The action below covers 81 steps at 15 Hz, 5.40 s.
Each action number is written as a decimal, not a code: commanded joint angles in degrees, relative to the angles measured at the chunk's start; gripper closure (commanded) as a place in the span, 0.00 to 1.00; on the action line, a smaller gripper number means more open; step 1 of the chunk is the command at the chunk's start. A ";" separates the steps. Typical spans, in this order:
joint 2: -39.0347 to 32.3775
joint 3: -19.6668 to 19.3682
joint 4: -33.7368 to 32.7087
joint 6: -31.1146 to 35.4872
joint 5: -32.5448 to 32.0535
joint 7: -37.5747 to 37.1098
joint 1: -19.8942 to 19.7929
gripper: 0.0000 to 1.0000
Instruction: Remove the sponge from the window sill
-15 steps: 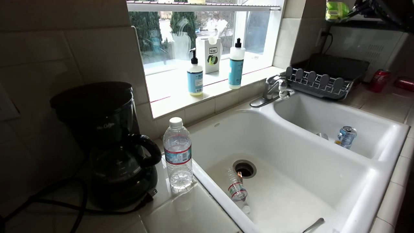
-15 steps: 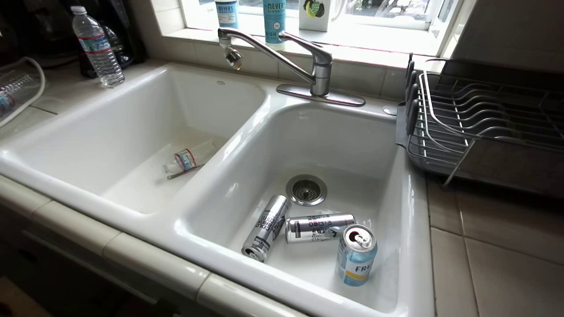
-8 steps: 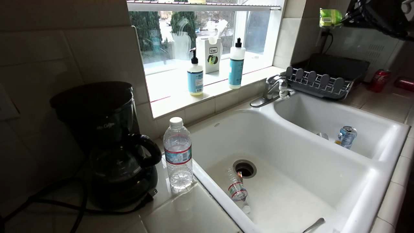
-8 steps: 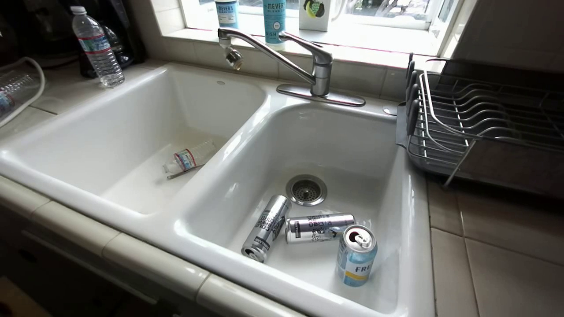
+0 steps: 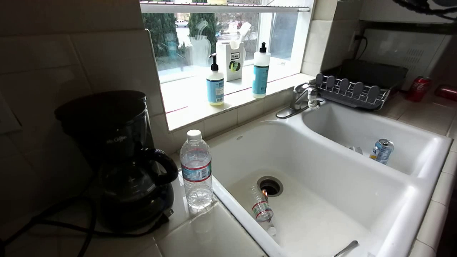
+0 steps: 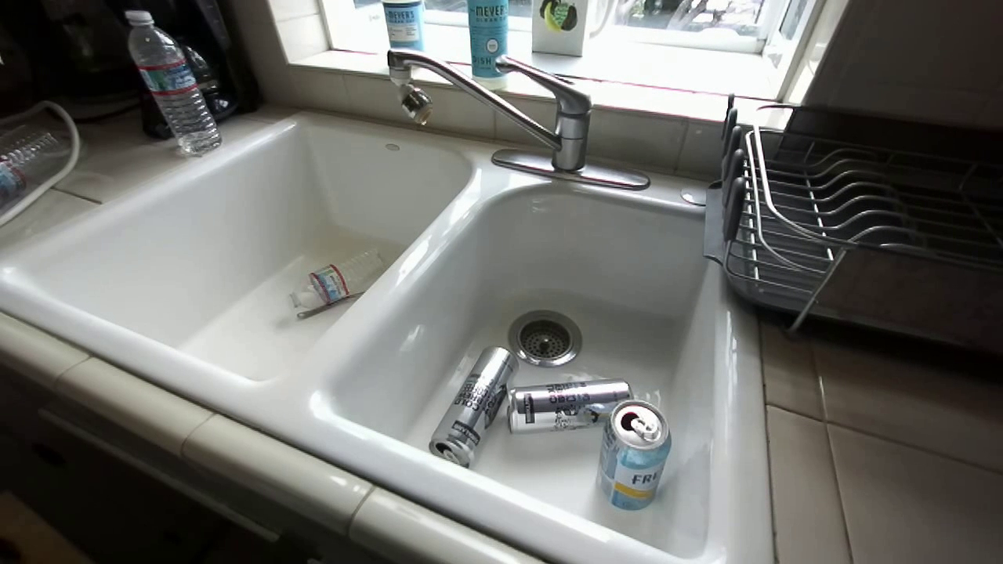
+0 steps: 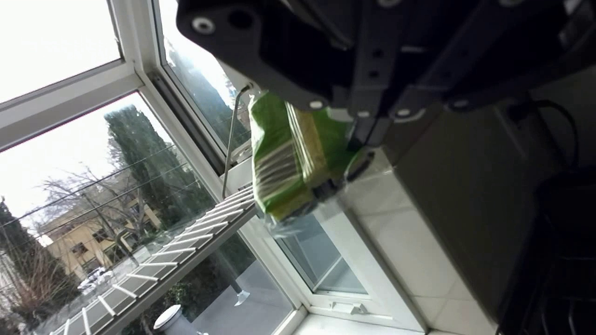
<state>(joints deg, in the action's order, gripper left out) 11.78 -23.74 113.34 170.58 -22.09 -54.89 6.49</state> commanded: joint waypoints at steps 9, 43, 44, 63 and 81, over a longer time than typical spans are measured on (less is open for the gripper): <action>-15.90 -5.68 -27.38 -11.33 33.62 20.28 8.27 0.98; -61.08 16.99 -91.72 -36.37 28.30 0.59 -15.05 1.00; -61.43 17.26 -92.12 -36.50 28.12 0.99 -15.09 1.00; -46.35 19.68 -86.62 -46.55 25.87 24.17 -13.17 0.00; -40.68 27.36 -87.37 -49.06 28.63 51.15 -8.71 0.00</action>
<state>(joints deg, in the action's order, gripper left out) -29.22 3.93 25.48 121.41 6.29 -3.79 -2.32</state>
